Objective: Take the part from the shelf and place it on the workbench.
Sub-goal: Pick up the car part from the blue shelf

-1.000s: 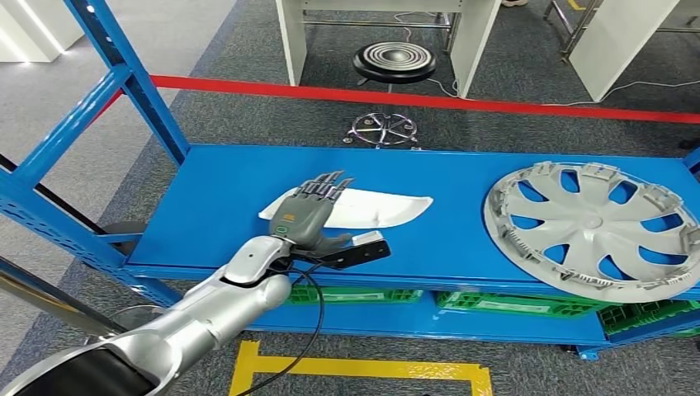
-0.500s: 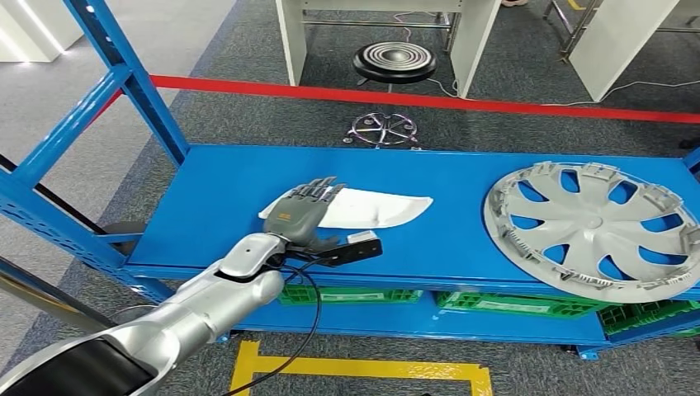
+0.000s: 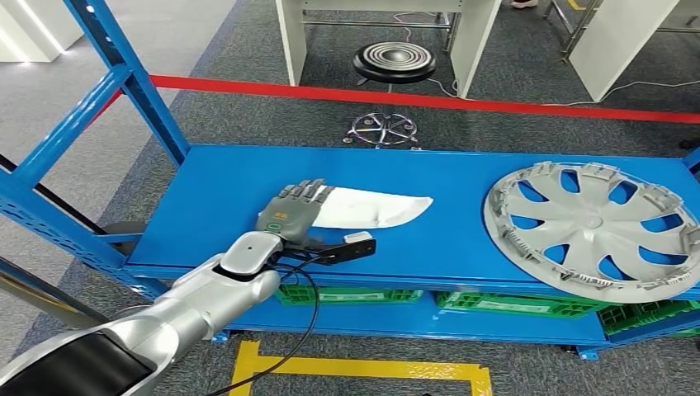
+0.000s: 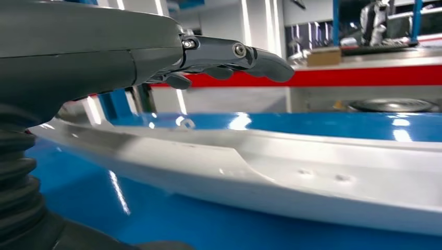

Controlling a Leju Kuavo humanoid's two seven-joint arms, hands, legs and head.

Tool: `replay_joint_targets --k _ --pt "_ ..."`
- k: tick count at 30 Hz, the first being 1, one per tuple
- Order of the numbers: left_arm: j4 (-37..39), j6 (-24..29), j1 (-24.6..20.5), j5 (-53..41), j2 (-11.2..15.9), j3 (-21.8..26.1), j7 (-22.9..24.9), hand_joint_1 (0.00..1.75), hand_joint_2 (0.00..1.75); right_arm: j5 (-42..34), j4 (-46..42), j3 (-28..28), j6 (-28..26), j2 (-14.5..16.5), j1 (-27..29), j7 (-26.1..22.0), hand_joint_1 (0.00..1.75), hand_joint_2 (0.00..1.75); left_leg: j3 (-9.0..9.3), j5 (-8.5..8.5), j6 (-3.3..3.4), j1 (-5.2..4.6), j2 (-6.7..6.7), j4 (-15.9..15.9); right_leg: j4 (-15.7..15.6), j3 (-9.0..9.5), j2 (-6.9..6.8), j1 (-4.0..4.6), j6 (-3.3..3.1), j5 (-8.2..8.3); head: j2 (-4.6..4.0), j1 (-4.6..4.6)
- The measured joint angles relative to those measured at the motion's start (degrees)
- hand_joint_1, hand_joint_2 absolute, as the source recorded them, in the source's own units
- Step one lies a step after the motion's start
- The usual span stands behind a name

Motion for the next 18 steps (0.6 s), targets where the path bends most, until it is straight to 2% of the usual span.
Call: replay_joint_targets --k 1,7,18 --pt "0.1 0.4 -0.2 -1.1 0.0 -0.4 1.1 1.75 1.75 0.0 0.0 -0.1 0.0 0.0 0.0 -0.1 0.0 0.0 0.0 0.0 0.0 0.0 0.0 0.0 0.0 0.0 0.0 0.0 0.0 0.0 0.0 -0.01" --pt "0.9 1.5 -1.0 -4.9 0.2 -2.3 4.4 1.75 1.75 0.5 0.0 -0.2 0.0 0.0 0.0 -0.4 0.0 0.0 0.0 0.0 0.0 0.0 0.0 0.0 0.0 0.0 0.0 0.0 0.0 0.0 0.0 0.0" --pt "1.9 -0.5 -1.3 -4.5 0.3 -2.4 3.9 1.75 1.75 0.5 0.0 -0.5 0.0 0.0 0.1 -0.5 0.0 0.0 0.0 0.0 0.0 0.0 0.0 0.0 0.0 0.0 0.0 0.0 0.0 0.0 0.0 0.0"
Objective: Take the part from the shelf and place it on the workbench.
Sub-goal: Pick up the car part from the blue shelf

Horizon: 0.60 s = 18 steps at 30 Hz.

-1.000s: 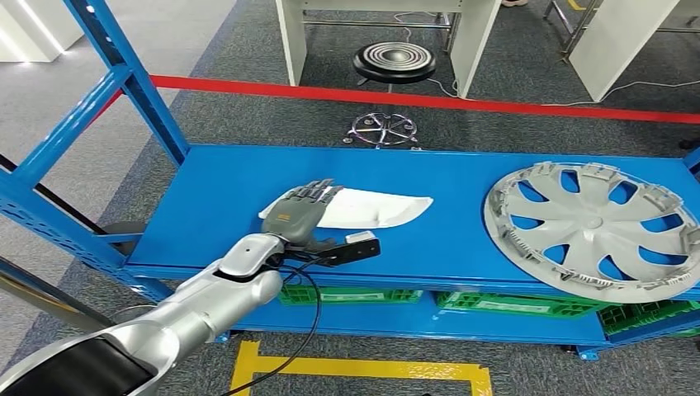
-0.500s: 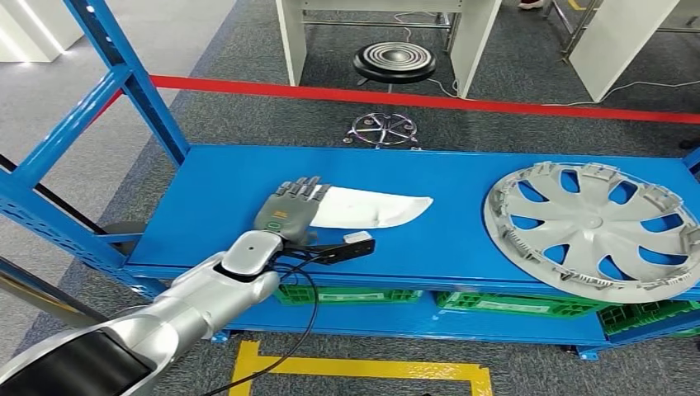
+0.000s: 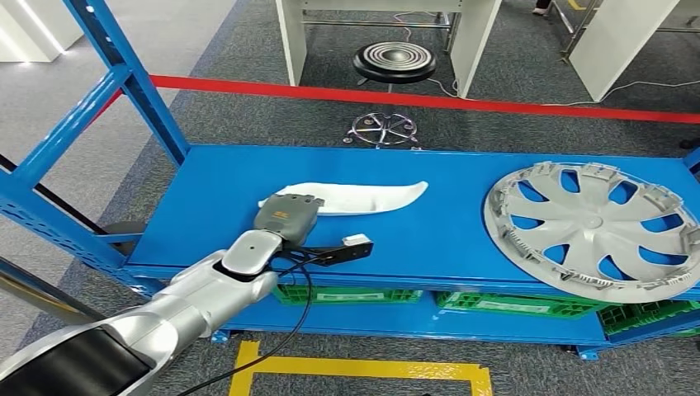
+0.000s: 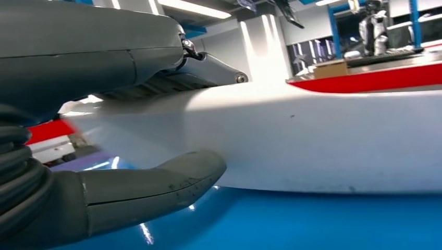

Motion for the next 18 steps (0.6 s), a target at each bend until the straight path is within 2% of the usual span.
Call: replay_joint_targets --k 5,8,13,18 --pt "0.3 0.6 -0.1 0.7 0.1 0.1 -1.8 1.75 1.75 0.1 0.0 -0.1 0.0 0.0 0.0 0.0 0.0 0.0 0.0 0.0 0.0 0.0 0.0 0.0 0.0 0.01 0.0 0.0 0.0 0.0 0.0 0.01" --pt "0.3 4.2 0.4 1.8 0.5 0.3 -4.5 1.75 1.75 0.3 0.0 -0.1 0.0 0.0 0.0 0.0 0.0 0.0 0.0 0.0 0.0 0.0 0.0 0.0 0.0 0.01 0.0 0.0 0.0 0.0 0.0 0.01" --pt "-2.1 14.9 4.0 8.9 0.9 4.2 -15.6 1.75 1.75 0.3 0.0 -0.7 -0.4 0.0 0.1 0.3 0.0 0.0 0.0 0.0 0.0 0.0 0.0 0.0 0.0 0.0 0.0 0.0 0.0 -0.01 0.0 0.0" --pt "-13.0 16.6 13.4 19.6 -0.8 13.9 -29.4 1.75 1.75 -0.1 0.0 -1.5 -0.9 0.0 0.3 1.2 0.0 0.0 -0.02 -0.04 0.0 -0.01 0.02 0.0 0.0 -0.04 0.05 -0.02 0.0 -0.02 0.0 0.01"
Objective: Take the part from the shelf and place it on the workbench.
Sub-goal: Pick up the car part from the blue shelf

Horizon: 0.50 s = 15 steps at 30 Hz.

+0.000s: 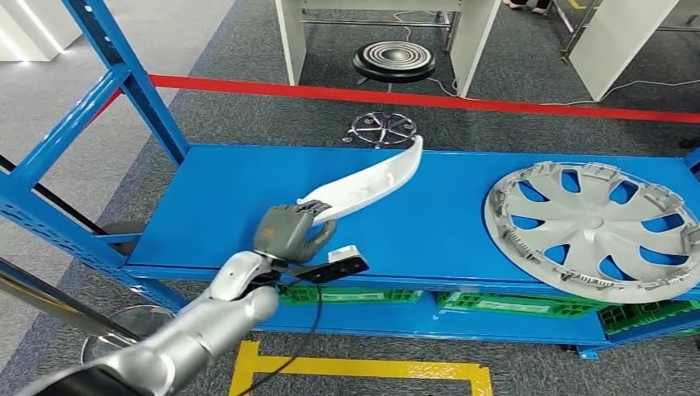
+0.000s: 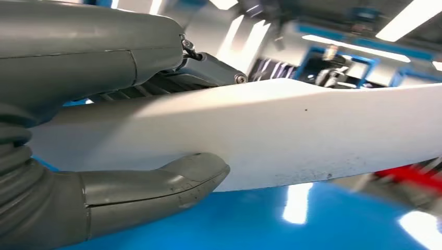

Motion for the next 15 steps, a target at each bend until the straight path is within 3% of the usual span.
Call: replay_joint_targets --k 6,15 --pt "-18.9 -2.7 11.4 24.8 -0.2 2.3 -5.4 1.75 1.75 -1.0 0.0 -1.7 -0.9 0.0 0.5 0.3 0.0 0.0 -0.01 -0.01 0.0 0.0 0.02 0.0 0.0 -0.02 -0.03 0.02 0.0 0.0 0.0 -0.02" --pt "-46.3 -9.1 25.8 41.9 2.9 1.0 -10.1 1.75 1.75 -2.8 0.0 -4.6 -3.0 0.0 0.8 -0.8 0.0 0.0 -0.02 -0.05 0.06 -0.13 0.03 0.0 0.0 -0.03 -0.02 -0.08 0.01 0.0 0.0 -0.02"
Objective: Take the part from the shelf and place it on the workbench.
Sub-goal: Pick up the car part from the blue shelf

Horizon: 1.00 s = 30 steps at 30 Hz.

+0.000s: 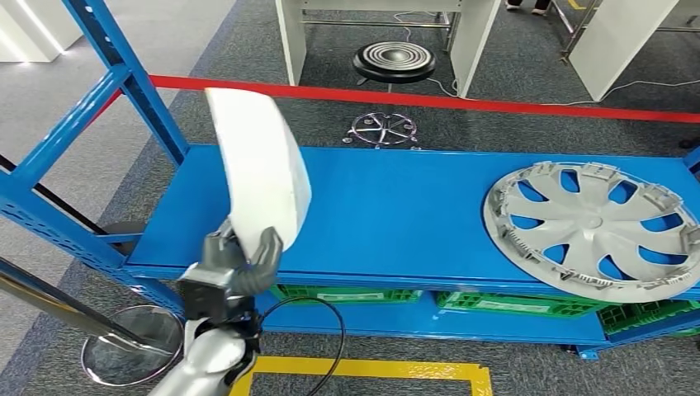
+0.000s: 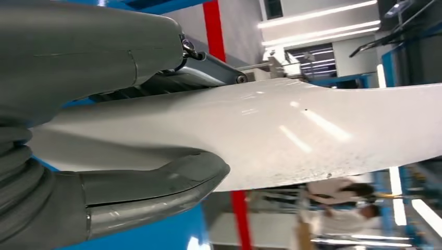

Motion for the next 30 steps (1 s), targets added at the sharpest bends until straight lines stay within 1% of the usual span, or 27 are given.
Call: replay_joint_targets --k 4,7,9,10,11,12,13,14,15,16,17,18,19,20,21,22,23,25,26,27,28,29,30 --pt "-8.2 -3.8 5.0 4.0 1.3 -0.2 -0.1 1.75 1.75 -0.9 0.0 -1.4 -1.7 0.4 0.0 -1.0 0.0 0.0 0.0 -0.11 0.18 -0.25 0.0 0.1 0.0 0.0 0.0 -0.26 0.11 -0.01 0.0 -0.01" --pt "-12.0 -5.5 7.9 4.2 2.1 -0.3 -0.2 1.75 1.75 -1.2 0.0 -2.2 -2.0 0.6 0.0 -1.9 0.0 0.0 -0.01 -0.26 0.52 -0.51 0.0 0.2 -0.1 0.03 -0.01 -0.52 0.49 0.0 0.0 -0.02" --pt "-13.5 -5.3 9.0 3.1 2.5 -0.3 -0.2 1.75 1.75 -1.1 0.0 -2.5 -2.3 0.6 0.0 -2.4 0.0 0.0 0.03 -0.03 1.01 -0.59 0.01 0.1 -0.2 0.09 0.01 -0.68 0.93 0.11 0.0 -0.02" --pt "-14.1 -4.6 9.4 2.3 2.6 -0.4 -0.2 1.75 1.75 -1.0 0.0 -2.7 -2.6 0.6 0.0 -2.6 0.0 0.0 0.11 0.26 1.33 -0.5 0.08 -0.3 0.0 -0.04 0.0 -0.73 1.11 -0.13 0.0 -0.01" --pt "-14.6 -3.8 9.8 1.5 2.7 -0.5 -0.2 1.75 1.75 -0.9 0.0 -2.9 -3.2 0.5 0.0 -2.8 0.0 0.0 0.15 0.58 1.7 -0.37 0.16 -0.7 0.8 -0.52 0.0 -0.73 1.23 -0.89 0.0 0.08" --pt "-15.2 -3.1 10.1 1.0 2.9 -0.6 -0.2 1.75 1.75 -0.8 0.0 -3.0 -3.8 0.5 0.0 -3.1 0.0 0.0 0.16 0.85 1.99 -0.21 0.23 -1.1 2.7 -1.47 -0.01 -0.72 1.29 -2.27 0.0 0.22" --pt "-15.6 -2.6 10.5 0.9 3.0 -0.7 -0.2 1.75 1.75 -0.7 0.0 -3.2 -4.6 0.5 0.0 -3.4 0.0 0.0 0.1 0.97 2.13 -0.17 0.31 -1.2 5.8 -2.96 -0.02 -0.72 1.34 -4.04 0.0 0.36" --pt "-16.1 -2.4 10.9 1.1 3.2 -0.9 -0.2 1.75 1.75 -0.5 0.0 -3.3 -5.3 0.5 0.0 -3.7 0.0 0.0 -0.01 1.02 2.2 -0.16 0.35 -1.2 9.8 -4.77 -0.01 -0.72 1.44 -5.88 0.0 0.46" --pt "-16.4 -2.4 11.2 1.4 3.4 -1.0 -0.2 1.75 1.75 -0.4 0.0 -3.4 -6.0 0.5 0.1 -4.0 0.0 0.0 -0.09 1.04 2.19 -0.17 0.39 -1.2 13.4 -6.46 -0.01 -0.75 1.58 -7.12 0.0 0.52" --pt "-16.7 -2.5 11.5 1.7 3.6 -1.1 -0.2 1.75 1.75 -0.2 0.0 -3.5 -6.6 0.5 0.2 -4.2 0.0 0.0 -0.14 1.06 2.17 -0.15 0.43 -1.2 15.6 -7.51 -0.02 -0.78 1.71 -7.32 0.0 0.52" --pt "-17.0 -2.6 11.8 1.9 3.8 -1.1 -0.2 1.75 1.75 -0.1 0.0 -3.5 -7.2 0.5 0.2 -4.5 0.0 0.0 -0.16 1.08 2.12 -0.1 0.44 -1.1 15.7 -7.6 -0.04 -0.83 1.82 -6.32 0.0 0.52" --pt "-17.2 -2.8 11.9 2.0 4.0 -1.2 -0.2 1.75 1.75 0.1 0.0 -3.5 -7.8 0.5 0.3 -4.8 0.0 0.0 -0.16 1.08 2.02 0.0 0.43 -1.0 13.5 -6.6 -0.07 -0.92 1.92 -4.31 0.0 0.54" --pt "-17.5 -2.9 12.1 2.1 4.1 -1.2 -0.2 1.75 1.75 0.2 0.0 -3.5 -8.5 0.5 0.3 -5.1 0.0 0.0 -0.17 1.03 1.82 0.1 0.42 -0.8 9.7 -4.89 -0.11 -1.04 2.02 -2.05 0.0 0.54" --pt "-17.7 -2.9 12.3 2.1 4.2 -1.2 -0.2 1.75 1.75 0.3 0.0 -3.5 -9.3 0.5 0.2 -5.4 0.0 0.0 -0.3 1.0 1.49 0.08 0.4 -0.6 6.1 -3.01 -0.1 -1.06 2.07 -0.53 0.0 0.58" --pt "-18.0 -2.9 12.5 2.1 4.2 -1.2 -0.2 1.75 1.75 0.4 0.0 -3.6 -10.1 0.6 0.1 -5.6 0.0 0.0 -0.51 1.02 1.06 0.02 0.37 -0.3 3.5 -1.73 0.01 -1.05 2.01 0.41 0.0 0.66" --pt "-18.2 -3.0 12.6 2.0 4.3 -1.2 -0.2 1.75 1.75 0.6 0.0 -3.6 -10.9 0.7 0.1 -5.8 0.0 0.0 -0.77 1.14 0.6 -0.09 0.34 -0.1 2.0 -1.12 0.13 -1.02 1.85 0.59 0.0 0.7" --pt "-18.5 -3.0 12.8 1.9 4.4 -1.2 -0.2 1.75 1.75 0.7 0.0 -3.6 -11.4 0.9 0.0 -5.9 0.0 0.0 -1.06 1.36 0.15 -0.19 0.3 0.1 1.9 -1.09 0.29 -0.9 1.57 0.41 0.0 0.73" --pt "-18.9 -3.1 13.1 1.7 4.6 -1.2 -0.2 1.75 1.75 1.1 0.0 -3.6 -11.2 1.0 0.1 -6.1 0.0 0.0 -1.46 1.54 -0.49 -0.11 0.24 0.4 1.8 -1.68 0.35 -0.94 0.79 0.66 0.0 0.7" --pt "-19.0 -3.1 13.2 1.6 4.8 -1.2 -0.2 1.75 1.75 1.1 0.1 -3.6 -10.5 1.0 0.1 -6.2 0.0 0.0 -1.76 0.8 -0.79 -0.03 0.22 1.0 1.8 -1.96 0.29 -0.95 0.27 0.93 0.0 0.64" --pt "-19.1 -3.0 13.3 1.6 4.9 -1.2 -0.2 1.75 1.75 1.1 0.1 -3.6 -9.6 1.0 0.1 -6.2 0.0 0.0 -2.33 -0.7 -1.06 0.05 0.2 2.5 1.7 -2.29 0.17 -0.98 -0.3 1.25 0.0 0.57" --pt "-19.1 -2.9 13.4 1.6 5.0 -1.3 -0.2 1.75 1.75 0.8 0.1 -3.6 -8.5 1.0 0.1 -6.3 0.0 0.0 -3.23 -2.88 -1.32 0.12 0.19 5.2 1.7 -2.72 0.03 -0.94 -0.85 1.58 0.0 0.49" --pt "-19.1 -2.7 13.4 1.6 5.2 -1.4 -0.2 1.75 1.75 0.5 0.1 -3.7 -7.5 0.9 0.1 -6.5 0.0 0.0 -4.34 -5.25 -1.53 0.15 0.2 8.6 1.7 -3.21 -0.05 -0.81 -1.29 1.85 0.0 0.41" --pt "-19.1 -2.5 13.5 1.6 5.3 -1.6 -0.2 1.75 1.75 0.1 0.1 -3.8 -6.6 0.8 0.1 -6.9 0.0 0.0 -5.33 -7.06 -1.64 0.17 0.2 12.1 1.7 -3.69 -0.13 -0.67 -1.57 2.09 0.0 0.4"
